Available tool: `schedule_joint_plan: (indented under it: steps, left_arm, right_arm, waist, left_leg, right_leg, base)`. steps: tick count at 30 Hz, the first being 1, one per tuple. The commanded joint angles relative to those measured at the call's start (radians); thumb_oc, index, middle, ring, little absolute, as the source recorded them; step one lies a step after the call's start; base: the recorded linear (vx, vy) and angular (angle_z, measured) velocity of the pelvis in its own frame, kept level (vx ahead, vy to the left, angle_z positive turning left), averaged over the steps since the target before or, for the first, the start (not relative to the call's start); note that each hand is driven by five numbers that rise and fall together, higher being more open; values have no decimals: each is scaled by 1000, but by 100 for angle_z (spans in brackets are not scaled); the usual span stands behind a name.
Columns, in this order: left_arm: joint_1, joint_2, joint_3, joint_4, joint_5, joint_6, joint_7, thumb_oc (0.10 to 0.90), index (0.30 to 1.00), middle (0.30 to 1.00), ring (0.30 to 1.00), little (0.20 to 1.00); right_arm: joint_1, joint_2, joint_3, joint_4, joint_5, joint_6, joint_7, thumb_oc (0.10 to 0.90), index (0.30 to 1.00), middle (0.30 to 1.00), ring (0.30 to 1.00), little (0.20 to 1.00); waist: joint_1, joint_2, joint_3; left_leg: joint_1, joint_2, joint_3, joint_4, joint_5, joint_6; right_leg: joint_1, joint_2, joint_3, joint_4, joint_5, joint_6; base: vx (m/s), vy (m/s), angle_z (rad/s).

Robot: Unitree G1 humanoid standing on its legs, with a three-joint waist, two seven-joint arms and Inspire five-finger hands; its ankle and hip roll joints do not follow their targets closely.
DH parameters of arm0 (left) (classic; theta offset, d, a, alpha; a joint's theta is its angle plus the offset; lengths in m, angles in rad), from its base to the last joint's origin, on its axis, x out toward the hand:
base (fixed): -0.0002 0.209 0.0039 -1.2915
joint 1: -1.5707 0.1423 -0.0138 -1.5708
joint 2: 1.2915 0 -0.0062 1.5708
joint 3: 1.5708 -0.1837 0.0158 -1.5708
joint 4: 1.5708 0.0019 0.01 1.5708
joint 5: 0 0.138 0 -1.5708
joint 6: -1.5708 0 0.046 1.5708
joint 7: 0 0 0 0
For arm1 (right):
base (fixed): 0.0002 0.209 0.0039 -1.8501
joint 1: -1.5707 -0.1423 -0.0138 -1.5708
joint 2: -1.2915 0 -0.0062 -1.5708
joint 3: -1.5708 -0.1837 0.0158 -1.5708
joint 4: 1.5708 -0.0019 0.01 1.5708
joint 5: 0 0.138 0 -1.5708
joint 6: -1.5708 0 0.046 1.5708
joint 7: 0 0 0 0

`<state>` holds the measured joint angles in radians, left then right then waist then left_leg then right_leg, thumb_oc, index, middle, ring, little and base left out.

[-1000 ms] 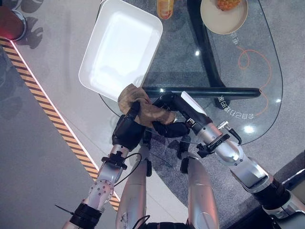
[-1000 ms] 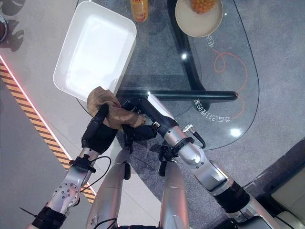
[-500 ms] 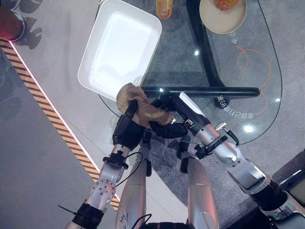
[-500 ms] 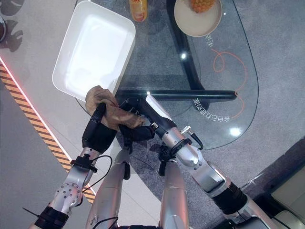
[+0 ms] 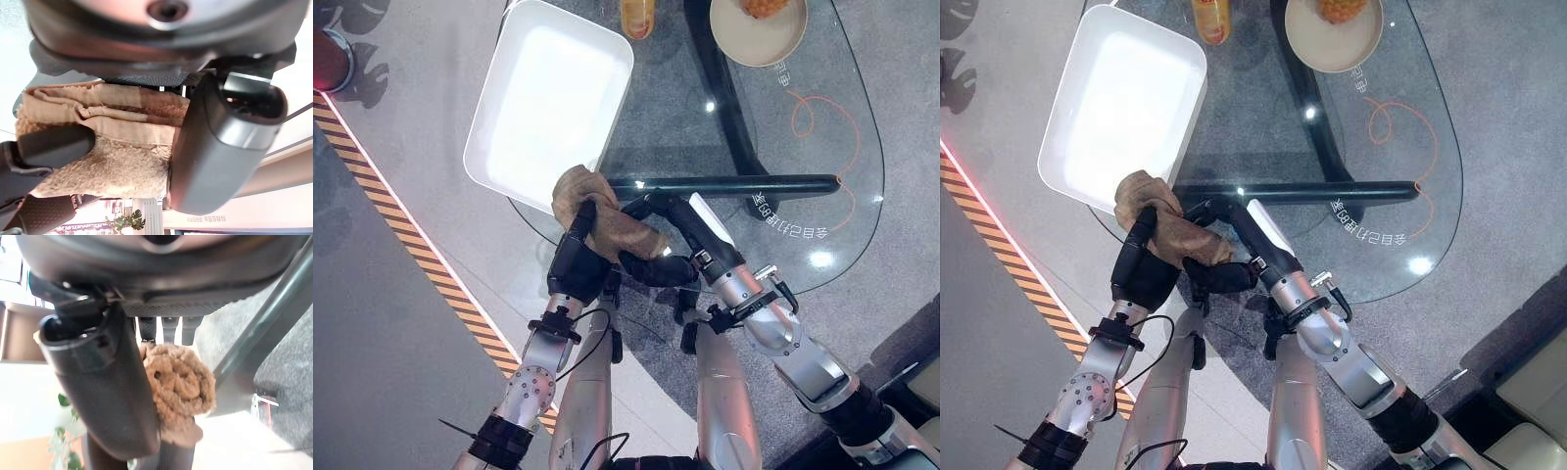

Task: Wipe the table with a cloth and put it in the basket.

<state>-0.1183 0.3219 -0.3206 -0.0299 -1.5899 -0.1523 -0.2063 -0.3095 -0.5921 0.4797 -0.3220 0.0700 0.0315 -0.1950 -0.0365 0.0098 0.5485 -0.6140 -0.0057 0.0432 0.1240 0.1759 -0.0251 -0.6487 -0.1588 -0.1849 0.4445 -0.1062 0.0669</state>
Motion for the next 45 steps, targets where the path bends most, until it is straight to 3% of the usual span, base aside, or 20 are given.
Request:
schedule_joint_plan:
  steps: [1,9,18,26,28,37,45]
  left_arm:
    - [10,-10,11,-221,6,-2,-127,100,300,300,300,200]
    - [20,-7,31,-222,14,-11,-136,100,300,300,300,200]
    - [35,-7,69,-223,52,-28,-169,100,300,300,300,200]
    - [13,19,138,-234,188,-160,-214,100,300,300,300,200]
    - [-9,44,174,-241,255,-211,-172,100,300,300,300,200]
    - [-97,80,291,-237,415,-291,-21,100,300,300,300,200]
    - [-169,134,371,-214,673,-393,202,100,300,300,300,200]
  right_arm:
    - [-22,-6,-123,-72,-22,-59,-106,800,900,900,900,900]
    - [10,-10,-194,-64,-2,-73,-170,800,900,900,900,900]
    - [61,-7,-226,-59,13,-83,-132,800,900,900,900,900]
    - [73,-11,-228,-51,27,-56,-96,800,900,900,900,900]
    - [78,-14,-228,-43,29,-38,-73,800,900,900,900,900]
    - [57,4,-198,-1,36,16,4,800,900,900,900,900]
    - [27,4,-155,35,54,85,35,800,900,900,900,900]
  waist:
    - [14,-24,-29]
    - [7,-25,-29]
    - [2,-24,-29]
    - [-1,-10,-29]
    - [-4,-4,-29]
    - [-6,14,-29]
    - [-5,19,-29]
  left_leg:
    - [24,-33,146,177,-237,16]
    - [31,-27,152,170,-238,15]
    - [34,-23,158,166,-236,14]
    - [36,-24,157,163,-231,9]
    - [35,-25,156,166,-229,7]
    - [23,-31,149,184,-229,4]
    - [-14,-32,154,212,-228,4]
  right_leg:
    - [17,69,4,-164,121,38]
    - [20,73,6,-166,120,42]
    - [20,75,10,-165,118,41]
    - [21,75,14,-164,112,39]
    - [19,75,19,-159,109,37]
    - [3,74,35,-133,95,29]
    - [-30,74,55,-111,89,19]
  base:
    - [0,0,0]
    - [0,0,0]
    - [0,0,0]
    - [3,21,-1]
    - [16,69,-13]
    - [24,74,-3]
    - [30,70,-5]
